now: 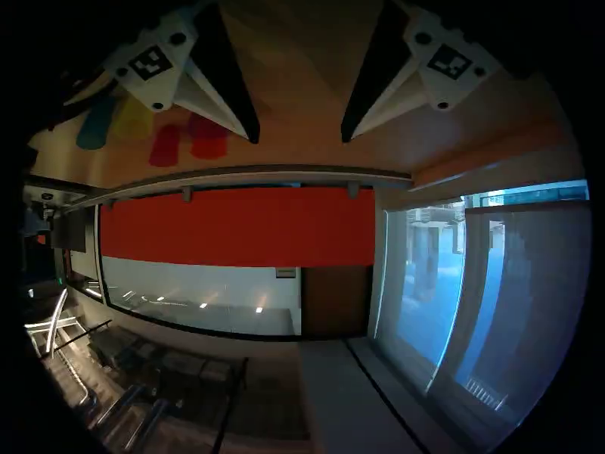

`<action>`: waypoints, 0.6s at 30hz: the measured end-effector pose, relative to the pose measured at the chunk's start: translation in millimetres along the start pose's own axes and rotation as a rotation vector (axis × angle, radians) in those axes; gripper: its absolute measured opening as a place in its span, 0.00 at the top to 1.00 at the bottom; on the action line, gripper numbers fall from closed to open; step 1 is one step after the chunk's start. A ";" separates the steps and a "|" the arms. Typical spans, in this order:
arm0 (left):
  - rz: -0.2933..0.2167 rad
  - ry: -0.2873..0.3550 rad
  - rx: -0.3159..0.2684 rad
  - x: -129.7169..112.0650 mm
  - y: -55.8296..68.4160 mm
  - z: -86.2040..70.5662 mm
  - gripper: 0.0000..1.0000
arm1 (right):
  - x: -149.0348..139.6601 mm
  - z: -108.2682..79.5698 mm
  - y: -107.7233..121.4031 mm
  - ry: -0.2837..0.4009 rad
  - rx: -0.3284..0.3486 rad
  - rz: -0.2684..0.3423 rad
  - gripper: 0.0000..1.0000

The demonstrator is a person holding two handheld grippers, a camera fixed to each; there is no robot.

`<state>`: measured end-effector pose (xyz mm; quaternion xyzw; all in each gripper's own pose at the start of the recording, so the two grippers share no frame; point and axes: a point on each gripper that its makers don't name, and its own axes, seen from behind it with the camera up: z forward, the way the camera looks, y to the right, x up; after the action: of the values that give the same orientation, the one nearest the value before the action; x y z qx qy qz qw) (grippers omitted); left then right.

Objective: Pour water

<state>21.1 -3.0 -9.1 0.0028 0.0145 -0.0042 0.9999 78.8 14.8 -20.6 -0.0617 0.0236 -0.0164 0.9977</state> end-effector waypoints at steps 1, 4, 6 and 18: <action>0.003 0.001 0.000 -1.1 0.7 0.6 0.21 | 0.5 -0.2 0.5 0.001 -0.001 -0.001 0.06; 0.012 0.001 -0.002 -4.2 2.6 2.3 0.21 | 1.9 -0.7 2.0 0.002 -0.003 -0.001 0.06; 0.016 -0.002 -0.006 -6.6 3.8 3.5 0.21 | 2.4 -0.9 3.1 0.002 -0.004 -0.002 0.06; 0.009 -0.018 -0.014 -15.9 4.3 6.7 0.21 | -1.0 -1.9 8.2 -0.003 -0.009 -0.003 0.06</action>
<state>5.4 1.4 -1.9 -0.0043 0.0053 0.0003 1.0000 78.0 22.7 -23.5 -0.0663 0.0219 -0.0176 0.9974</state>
